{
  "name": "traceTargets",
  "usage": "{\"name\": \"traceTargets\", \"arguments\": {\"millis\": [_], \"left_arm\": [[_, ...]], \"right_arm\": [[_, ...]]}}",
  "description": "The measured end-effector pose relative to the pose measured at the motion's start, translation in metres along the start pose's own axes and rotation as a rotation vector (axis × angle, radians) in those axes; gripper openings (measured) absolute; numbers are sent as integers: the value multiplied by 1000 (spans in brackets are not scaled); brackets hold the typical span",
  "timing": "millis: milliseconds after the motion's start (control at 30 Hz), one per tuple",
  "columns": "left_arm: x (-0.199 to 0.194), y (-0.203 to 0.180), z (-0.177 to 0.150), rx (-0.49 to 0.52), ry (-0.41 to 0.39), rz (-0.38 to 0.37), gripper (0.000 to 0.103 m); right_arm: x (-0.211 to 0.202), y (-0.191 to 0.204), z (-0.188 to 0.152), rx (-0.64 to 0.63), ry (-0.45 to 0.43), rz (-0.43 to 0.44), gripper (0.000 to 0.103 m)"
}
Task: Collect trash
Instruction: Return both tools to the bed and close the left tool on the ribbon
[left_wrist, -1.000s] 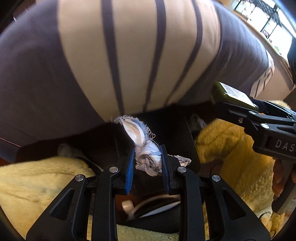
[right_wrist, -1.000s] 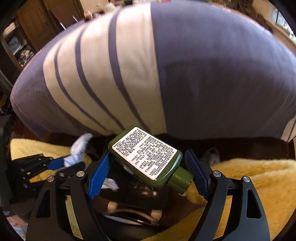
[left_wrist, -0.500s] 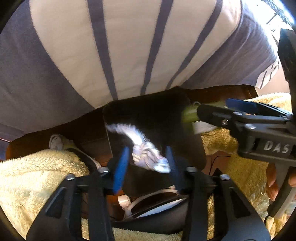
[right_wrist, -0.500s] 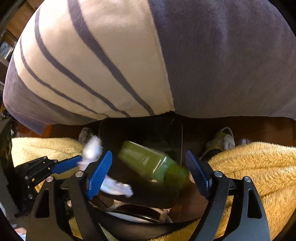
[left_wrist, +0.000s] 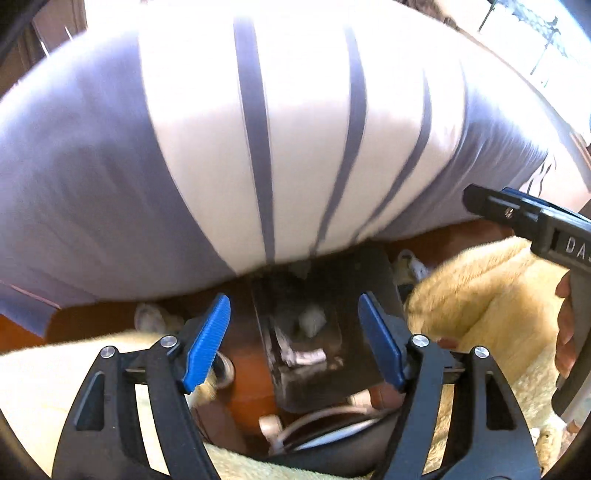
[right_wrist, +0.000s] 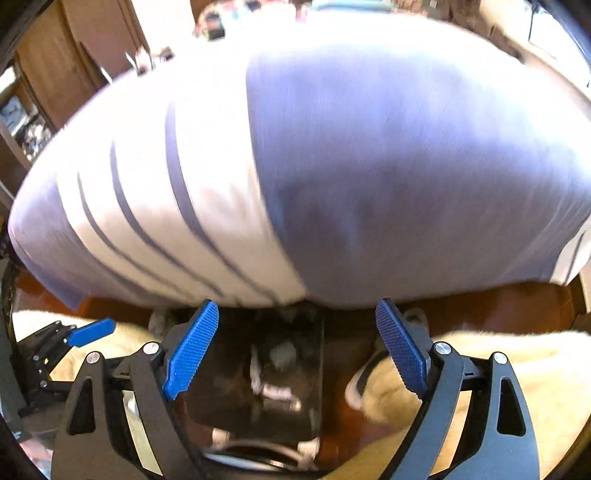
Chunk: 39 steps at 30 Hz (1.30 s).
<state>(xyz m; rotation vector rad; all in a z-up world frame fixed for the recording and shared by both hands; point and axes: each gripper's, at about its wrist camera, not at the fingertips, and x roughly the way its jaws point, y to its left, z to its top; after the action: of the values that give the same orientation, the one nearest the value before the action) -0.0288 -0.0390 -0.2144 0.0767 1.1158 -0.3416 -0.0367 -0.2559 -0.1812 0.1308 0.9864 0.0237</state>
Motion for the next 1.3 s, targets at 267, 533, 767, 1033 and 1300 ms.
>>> {"name": "traceTargets", "arguments": {"millis": [267,533,767,1033,1300], "left_arm": [[-68,10,49,14,-197,49,72],[-76,37,104,-19,-263,125,72],[-57,64,148,-50,-266,162,72],[-31,81,190,-74,-247,152,72],[-14,88,224,-81,-238,133,71]], "right_arm": [[-43,0,52,-37,-179,-42,88],[-24,17,106,-66,-203,-19,88],[20,26,153,-77,-168,-13,88],[54,39,196,-112,-133,7,93],[78,41,224,-156,-117,-11,94]]}}
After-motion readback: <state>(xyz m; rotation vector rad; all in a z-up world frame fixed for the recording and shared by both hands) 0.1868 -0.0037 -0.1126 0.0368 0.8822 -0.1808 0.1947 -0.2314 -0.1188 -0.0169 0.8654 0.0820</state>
